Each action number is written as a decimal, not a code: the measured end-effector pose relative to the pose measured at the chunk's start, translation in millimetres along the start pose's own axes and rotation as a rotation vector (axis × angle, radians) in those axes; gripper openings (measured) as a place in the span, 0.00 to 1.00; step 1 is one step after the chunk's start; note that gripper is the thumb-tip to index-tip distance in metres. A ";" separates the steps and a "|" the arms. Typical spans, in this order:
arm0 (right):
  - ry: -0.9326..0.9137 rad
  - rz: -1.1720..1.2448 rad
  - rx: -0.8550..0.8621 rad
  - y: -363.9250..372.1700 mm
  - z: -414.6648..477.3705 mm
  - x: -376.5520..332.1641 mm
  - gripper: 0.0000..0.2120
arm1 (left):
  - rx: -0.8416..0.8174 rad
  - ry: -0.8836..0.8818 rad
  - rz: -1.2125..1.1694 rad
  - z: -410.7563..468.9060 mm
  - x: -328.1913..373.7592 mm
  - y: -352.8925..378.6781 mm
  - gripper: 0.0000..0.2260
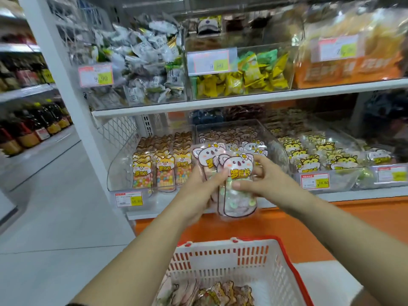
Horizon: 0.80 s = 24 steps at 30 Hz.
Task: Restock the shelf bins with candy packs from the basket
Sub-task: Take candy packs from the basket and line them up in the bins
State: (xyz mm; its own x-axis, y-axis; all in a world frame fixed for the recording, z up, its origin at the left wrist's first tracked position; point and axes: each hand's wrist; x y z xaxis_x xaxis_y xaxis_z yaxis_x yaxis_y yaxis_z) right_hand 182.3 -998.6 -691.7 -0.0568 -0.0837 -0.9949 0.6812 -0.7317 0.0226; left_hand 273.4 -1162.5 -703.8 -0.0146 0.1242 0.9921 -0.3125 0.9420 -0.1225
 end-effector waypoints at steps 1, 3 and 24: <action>-0.020 -0.020 0.020 -5.5 7.7 -3.9 0.26 | 0.004 -0.021 0.013 10.7 8.7 1.6 0.17; -0.051 -0.080 0.082 -13.8 23.4 -8.8 0.30 | 0.037 -0.066 0.053 36.3 19.1 2.1 0.20; 0.076 -0.855 0.134 -76.0 137.4 24.0 0.20 | 0.068 -0.031 1.233 158.0 3.7 -14.7 0.22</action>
State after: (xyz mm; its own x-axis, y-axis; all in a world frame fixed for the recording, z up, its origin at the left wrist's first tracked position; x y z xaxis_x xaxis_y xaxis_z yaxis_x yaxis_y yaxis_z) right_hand 28.8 -1037.9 -703.8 -0.4575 0.5734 -0.6796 0.3347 -0.5970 -0.7291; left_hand 127.8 -1225.2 -694.3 -0.3566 0.9092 0.2150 -0.1223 0.1827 -0.9755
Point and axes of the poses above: each hand's wrist, its own z-axis towards the middle knuckle, its own y-axis out of the palm, x = y × z, and after that the axes turned 10 degrees about z, right-handed
